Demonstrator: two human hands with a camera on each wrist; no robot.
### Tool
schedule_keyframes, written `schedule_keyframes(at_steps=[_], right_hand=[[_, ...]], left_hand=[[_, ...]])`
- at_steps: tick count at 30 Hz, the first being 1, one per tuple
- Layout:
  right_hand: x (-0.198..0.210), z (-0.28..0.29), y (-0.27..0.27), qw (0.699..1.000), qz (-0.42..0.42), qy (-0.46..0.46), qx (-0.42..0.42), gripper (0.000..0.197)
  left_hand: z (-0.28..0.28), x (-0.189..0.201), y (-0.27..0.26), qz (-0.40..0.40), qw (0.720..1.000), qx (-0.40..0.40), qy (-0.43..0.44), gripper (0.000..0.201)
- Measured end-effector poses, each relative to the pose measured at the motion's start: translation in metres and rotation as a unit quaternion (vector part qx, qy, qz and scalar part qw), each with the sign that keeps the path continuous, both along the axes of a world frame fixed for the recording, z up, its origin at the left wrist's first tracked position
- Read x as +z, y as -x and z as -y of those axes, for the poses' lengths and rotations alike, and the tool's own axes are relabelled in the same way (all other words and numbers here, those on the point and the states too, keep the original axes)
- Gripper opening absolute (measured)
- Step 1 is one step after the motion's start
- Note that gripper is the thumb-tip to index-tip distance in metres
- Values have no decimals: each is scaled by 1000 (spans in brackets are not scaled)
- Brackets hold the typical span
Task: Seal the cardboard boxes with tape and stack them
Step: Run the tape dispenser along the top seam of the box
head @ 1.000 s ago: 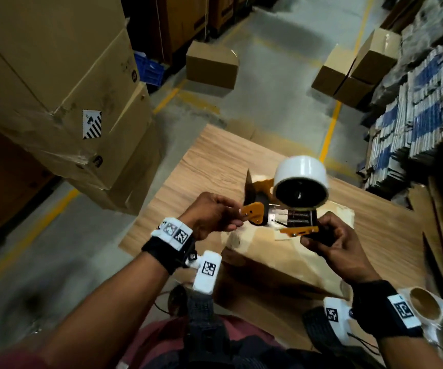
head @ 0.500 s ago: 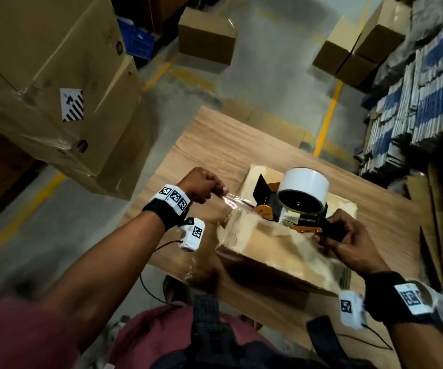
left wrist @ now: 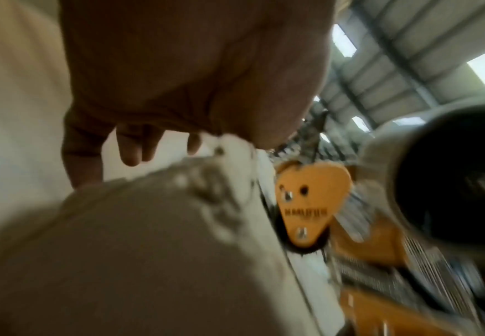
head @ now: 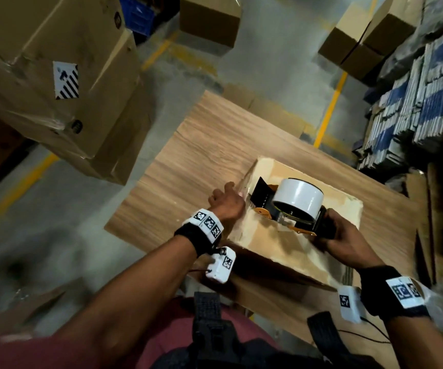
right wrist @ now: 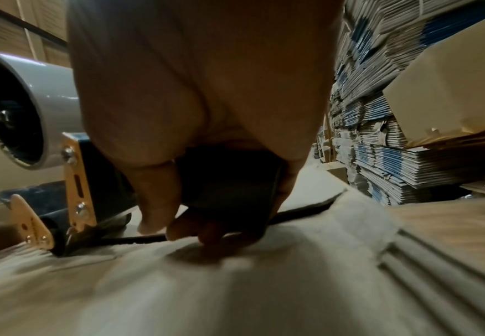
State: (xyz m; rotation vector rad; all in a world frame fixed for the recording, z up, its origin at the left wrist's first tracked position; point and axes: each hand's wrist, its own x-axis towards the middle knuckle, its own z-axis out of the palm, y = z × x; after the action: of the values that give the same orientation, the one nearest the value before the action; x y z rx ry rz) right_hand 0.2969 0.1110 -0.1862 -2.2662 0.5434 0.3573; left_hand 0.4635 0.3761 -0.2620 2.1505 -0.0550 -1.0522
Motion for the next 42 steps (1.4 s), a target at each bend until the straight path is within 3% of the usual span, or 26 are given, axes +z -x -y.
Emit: schedule_keyframes(at_steps=[2, 3, 4, 6, 8, 10, 11, 13, 14, 17, 22, 28, 32, 37, 40, 42], right_hand=[[4, 2, -1, 1000, -15, 16, 13, 50], [8, 1, -1, 1000, -14, 16, 19, 49], [12, -2, -2, 1000, -5, 12, 22, 46], [18, -6, -3, 1000, 16, 11, 23, 39], [20, -8, -4, 998, 35, 44, 41, 36], [21, -8, -8, 996, 36, 71, 51, 35], [22, -10, -9, 996, 36, 72, 49, 32], [23, -13, -7, 994, 55, 72, 56, 29], [24, -14, -5, 993, 72, 72, 63, 29], [28, -10, 0, 992, 94, 58, 60, 32], [49, 26, 21, 993, 117, 11, 12, 34], [44, 98, 89, 994, 94, 35, -53, 53], [31, 103, 113, 989, 99, 64, -90, 57], [6, 105, 121, 987, 97, 87, -95, 22], [0, 107, 126, 987, 92, 88, -94, 19], [0, 108, 126, 989, 88, 80, -88, 16]], left_hand=[[0, -5, 5, -69, 998, 2, 4, 72], [-3, -8, 6, -66, 998, 5, 16, 81], [-8, -12, 6, -41, 999, 14, 17, 81], [-17, -3, 10, 80, 994, 66, 25, 58], [-19, 16, 22, 216, 962, 92, 141, 51], [-18, 30, 37, 270, 934, 8, 234, 66], [-15, 31, 43, 260, 934, -50, 238, 76], [-10, 24, 51, 240, 943, -141, 180, 94], [-7, 18, 53, 273, 937, -176, 130, 100], [-2, 13, 58, 374, 890, -260, -8, 111], [-1, 25, 63, 391, 859, -311, -118, 121], [1, 33, 63, 372, 854, -331, -150, 119], [3, 37, 63, 365, 851, -340, -165, 117], [14, 48, 72, 369, 832, -352, -217, 121], [37, 51, 89, 397, 824, -347, -207, 123], [64, 47, 104, 395, 812, -394, -171, 120]])
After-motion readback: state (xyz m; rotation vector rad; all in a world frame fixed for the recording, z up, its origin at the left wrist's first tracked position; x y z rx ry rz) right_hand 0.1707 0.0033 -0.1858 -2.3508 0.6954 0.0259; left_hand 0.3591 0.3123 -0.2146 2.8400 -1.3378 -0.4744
